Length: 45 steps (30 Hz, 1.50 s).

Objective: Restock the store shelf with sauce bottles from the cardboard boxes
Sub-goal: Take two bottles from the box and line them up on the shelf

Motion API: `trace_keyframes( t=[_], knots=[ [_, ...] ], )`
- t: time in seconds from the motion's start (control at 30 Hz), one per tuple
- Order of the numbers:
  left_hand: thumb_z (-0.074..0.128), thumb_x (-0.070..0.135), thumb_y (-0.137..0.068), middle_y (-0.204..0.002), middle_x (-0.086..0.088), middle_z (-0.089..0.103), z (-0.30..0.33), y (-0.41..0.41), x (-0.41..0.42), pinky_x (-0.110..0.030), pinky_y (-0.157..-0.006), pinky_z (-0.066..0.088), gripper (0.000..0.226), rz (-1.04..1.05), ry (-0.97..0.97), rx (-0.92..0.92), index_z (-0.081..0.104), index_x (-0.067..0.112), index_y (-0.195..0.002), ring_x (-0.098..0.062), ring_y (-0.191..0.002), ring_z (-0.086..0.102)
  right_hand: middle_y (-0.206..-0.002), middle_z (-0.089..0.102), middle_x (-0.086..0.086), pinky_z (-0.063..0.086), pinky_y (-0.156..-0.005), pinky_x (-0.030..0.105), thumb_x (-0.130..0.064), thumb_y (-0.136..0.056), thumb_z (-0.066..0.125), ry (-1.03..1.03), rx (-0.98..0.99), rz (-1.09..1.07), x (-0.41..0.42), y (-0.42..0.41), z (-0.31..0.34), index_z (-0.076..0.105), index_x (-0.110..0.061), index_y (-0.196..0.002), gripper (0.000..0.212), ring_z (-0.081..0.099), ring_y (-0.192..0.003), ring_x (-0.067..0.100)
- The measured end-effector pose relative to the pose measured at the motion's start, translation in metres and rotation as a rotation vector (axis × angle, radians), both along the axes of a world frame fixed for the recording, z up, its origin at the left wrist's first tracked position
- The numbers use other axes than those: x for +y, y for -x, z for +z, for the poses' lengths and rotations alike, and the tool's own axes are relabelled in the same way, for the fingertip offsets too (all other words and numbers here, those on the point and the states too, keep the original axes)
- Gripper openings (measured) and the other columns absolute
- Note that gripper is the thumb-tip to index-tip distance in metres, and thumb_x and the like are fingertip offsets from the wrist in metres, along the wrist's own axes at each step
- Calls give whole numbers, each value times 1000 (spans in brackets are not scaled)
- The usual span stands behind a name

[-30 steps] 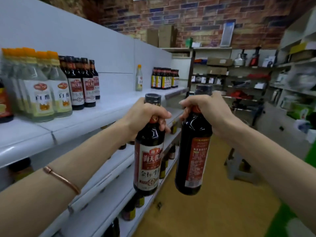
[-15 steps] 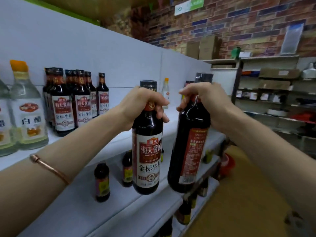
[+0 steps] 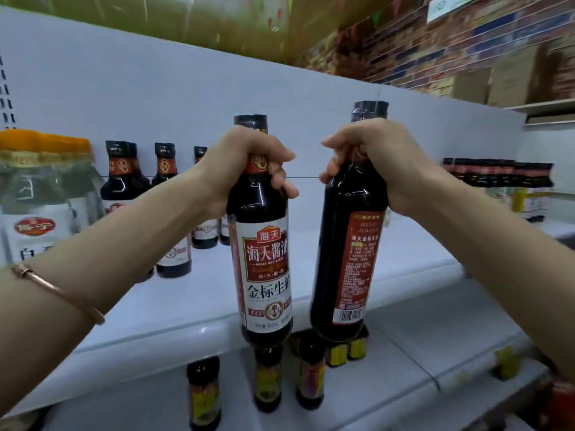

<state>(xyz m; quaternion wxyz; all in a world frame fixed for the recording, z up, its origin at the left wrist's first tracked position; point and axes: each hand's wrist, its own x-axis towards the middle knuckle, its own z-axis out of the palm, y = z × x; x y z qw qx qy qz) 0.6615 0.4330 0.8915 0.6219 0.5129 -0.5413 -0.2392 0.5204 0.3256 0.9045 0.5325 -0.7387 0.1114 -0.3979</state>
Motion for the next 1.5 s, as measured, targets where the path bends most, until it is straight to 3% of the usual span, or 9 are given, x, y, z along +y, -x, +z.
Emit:
trace_keyframes(
  t=[0.3, 0.6, 0.87, 0.97, 1.07, 1.13, 1.27, 1.4, 1.5],
  knots=[
    [55, 4, -71, -43, -8, 48, 11, -58, -50, -22, -59, 53, 29, 119, 26, 23, 47, 10, -44, -28, -54, 61, -52, 56, 8, 53, -52, 24, -7, -81, 61, -34, -18, 134, -68, -80, 0, 54, -7, -62, 20, 61, -59, 27],
    [59, 8, -77, -50, -10, 52, -11, -113, -87, -42, -87, 52, 34, 347, -82, 78, 52, 13, -44, -33, -71, 64, -52, 59, 10, 53, -60, 29, -8, -80, 64, -75, 93, 292, -120, -156, -25, 55, -7, -56, 26, 60, -69, 31],
    [59, 9, -78, -58, -17, 62, -19, -154, -107, -36, -76, 55, 27, 478, -43, 83, 59, 7, -51, -33, -69, 67, -54, 63, 8, 52, -58, 27, -7, -80, 65, -50, 43, 292, -145, -209, -32, 59, -5, -61, 20, 61, -59, 24],
    [57, 9, -84, -71, -20, 71, -23, -161, -115, -33, -71, 59, 19, 571, 5, -127, 64, -8, -77, -32, -68, 67, -70, 71, 1, 53, -63, 28, -23, -84, 68, 227, -51, 74, -146, -224, -45, 64, -11, -77, 14, 68, -62, 13],
    [60, 18, -89, -78, -7, 74, -36, -164, -117, -35, -78, 57, 16, 675, 59, -363, 68, 5, -87, -21, -77, 71, -86, 61, -5, 48, -67, 24, -42, -82, 70, 359, -93, -57, -144, -231, -60, 55, -24, -84, 23, 61, -76, 7],
    [65, 30, -88, -85, -1, 73, -54, -161, -113, -37, -79, 57, 15, 690, 69, -353, 68, 15, -90, -15, -82, 70, -100, 49, -10, 50, -77, 27, -61, -73, 66, 351, -9, -88, -146, -227, -73, 53, -26, -91, 41, 55, -87, 3],
    [74, 53, -66, -104, 24, 66, -89, -154, -96, -19, -74, 54, 57, 684, -3, -357, 50, 43, -116, 8, -95, 63, -118, 40, -16, 50, -87, 34, -84, -56, 51, 470, 145, -181, -148, -206, -112, 34, -40, -125, 85, 52, -106, 4],
    [80, 56, -54, -111, 23, 65, -99, -162, -88, -30, -86, 55, 82, 669, 3, -300, 42, 49, -126, 4, -104, 62, -120, 53, -19, 46, -80, 18, -75, -57, 61, 470, 43, -110, -149, -209, -128, 30, -44, -135, 89, 55, -105, -4],
    [81, 51, -55, -113, 23, 64, -97, -163, -88, -31, -88, 55, 86, 643, -3, -281, 40, 48, -131, 5, -104, 62, -106, 63, -18, 52, -75, 19, -69, -56, 67, 347, 40, -32, -154, -217, -128, 40, -38, -125, 80, 63, -93, -4]
  ],
)
